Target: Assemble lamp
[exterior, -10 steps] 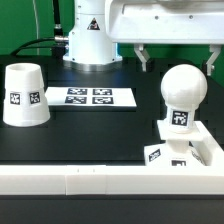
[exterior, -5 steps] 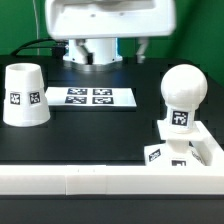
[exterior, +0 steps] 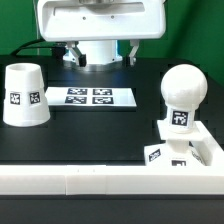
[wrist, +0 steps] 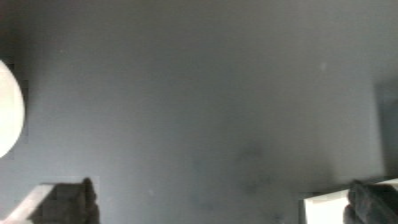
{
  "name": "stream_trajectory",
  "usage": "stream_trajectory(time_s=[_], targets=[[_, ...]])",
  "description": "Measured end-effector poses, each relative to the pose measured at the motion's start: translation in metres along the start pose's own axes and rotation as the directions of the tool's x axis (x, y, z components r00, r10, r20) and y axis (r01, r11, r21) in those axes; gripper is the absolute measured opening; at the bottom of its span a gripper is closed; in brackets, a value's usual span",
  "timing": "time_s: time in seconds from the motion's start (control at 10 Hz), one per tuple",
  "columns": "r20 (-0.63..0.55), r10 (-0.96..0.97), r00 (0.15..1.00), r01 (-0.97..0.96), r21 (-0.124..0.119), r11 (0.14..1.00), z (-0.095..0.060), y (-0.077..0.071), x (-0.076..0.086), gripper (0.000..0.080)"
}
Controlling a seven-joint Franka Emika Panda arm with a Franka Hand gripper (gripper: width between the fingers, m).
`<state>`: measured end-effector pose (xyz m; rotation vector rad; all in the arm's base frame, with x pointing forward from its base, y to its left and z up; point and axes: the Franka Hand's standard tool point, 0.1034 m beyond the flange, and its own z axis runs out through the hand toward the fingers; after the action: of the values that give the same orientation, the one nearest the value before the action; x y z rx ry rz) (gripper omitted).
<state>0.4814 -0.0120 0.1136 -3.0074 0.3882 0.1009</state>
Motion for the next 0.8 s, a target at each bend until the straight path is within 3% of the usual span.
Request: stream_trajectory(time_s=[0.5, 0.8], targets=[[-0.008, -0.128, 0.992, 0.128, 0.006, 0.992, -0.016, 0.073, -0.015, 0.0699], [-0.01, -0.152, 0.988, 0.152, 0.001, 0.988, -0.015, 0.098, -0.014, 0.0699]])
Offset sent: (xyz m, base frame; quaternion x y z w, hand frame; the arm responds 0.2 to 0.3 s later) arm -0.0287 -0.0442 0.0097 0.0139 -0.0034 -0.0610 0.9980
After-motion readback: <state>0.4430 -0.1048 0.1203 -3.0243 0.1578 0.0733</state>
